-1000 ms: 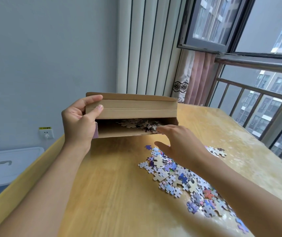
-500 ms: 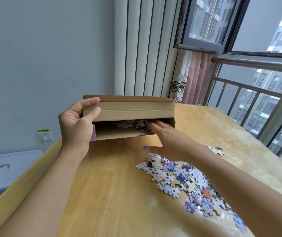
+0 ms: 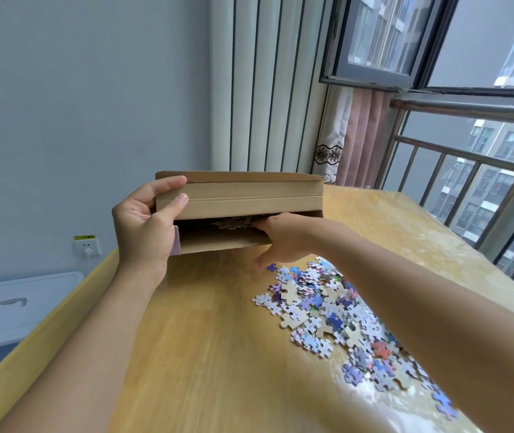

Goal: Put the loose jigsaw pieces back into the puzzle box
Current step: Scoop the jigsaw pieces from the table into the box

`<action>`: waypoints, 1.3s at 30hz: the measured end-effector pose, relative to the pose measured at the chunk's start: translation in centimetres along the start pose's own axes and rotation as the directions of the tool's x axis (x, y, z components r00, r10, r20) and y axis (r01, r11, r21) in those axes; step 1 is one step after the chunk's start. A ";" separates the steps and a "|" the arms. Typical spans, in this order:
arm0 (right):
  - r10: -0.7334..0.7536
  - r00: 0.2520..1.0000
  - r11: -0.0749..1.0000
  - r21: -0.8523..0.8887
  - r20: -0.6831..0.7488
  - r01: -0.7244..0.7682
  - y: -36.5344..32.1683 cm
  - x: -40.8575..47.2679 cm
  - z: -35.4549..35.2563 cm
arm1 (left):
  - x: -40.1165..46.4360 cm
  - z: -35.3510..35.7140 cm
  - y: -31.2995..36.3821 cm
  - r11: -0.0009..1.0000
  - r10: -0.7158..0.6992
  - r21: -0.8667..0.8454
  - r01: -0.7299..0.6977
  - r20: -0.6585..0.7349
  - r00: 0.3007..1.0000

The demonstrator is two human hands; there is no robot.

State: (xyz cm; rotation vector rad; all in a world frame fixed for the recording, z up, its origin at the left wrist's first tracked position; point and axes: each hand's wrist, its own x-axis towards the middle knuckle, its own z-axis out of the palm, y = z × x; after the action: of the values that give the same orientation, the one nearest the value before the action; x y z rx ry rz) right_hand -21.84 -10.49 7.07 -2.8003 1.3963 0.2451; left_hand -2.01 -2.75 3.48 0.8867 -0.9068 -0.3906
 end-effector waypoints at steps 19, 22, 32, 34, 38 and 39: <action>0.222 0.960 0.950 0.261 -0.169 -0.173 1.2 0.1 2.4 | -0.6 0.4 0.3 0.999 0.012 0.030 -0.012 0.006 1.000; 0.148 0.984 0.946 0.304 -0.095 -0.113 0.1 1.6 2.1 | -0.3 0.1 0.1 1.000 0.003 0.025 -0.003 -0.001 1.000; -0.001 0.719 0.922 0.278 -0.695 0.270 4.7 -8.7 2.5 | -0.1 0.0 0.0 1.000 0.018 0.001 -0.018 0.001 1.000; 0.239 0.703 0.908 0.411 -0.669 0.083 8.5 -9.4 3.4 | -0.3 0.4 0.1 0.999 0.034 0.027 -0.034 0.003 0.999; 0.554 0.829 0.795 0.343 -0.075 -0.500 14.8 -8.0 6.9 | -0.8 0.5 -0.2 0.997 0.043 0.061 -0.043 0.005 0.999; 0.561 0.825 0.770 0.326 0.065 -0.549 15.3 -7.9 7.5 | -0.8 0.4 -0.3 0.997 0.041 0.063 -0.040 -0.003 0.999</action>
State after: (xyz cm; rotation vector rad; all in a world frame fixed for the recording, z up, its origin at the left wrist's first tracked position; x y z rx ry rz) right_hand -39.72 -12.93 1.75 -2.0720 2.0302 -0.0495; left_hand -2.80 -2.66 2.97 0.9250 -0.9358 -0.3266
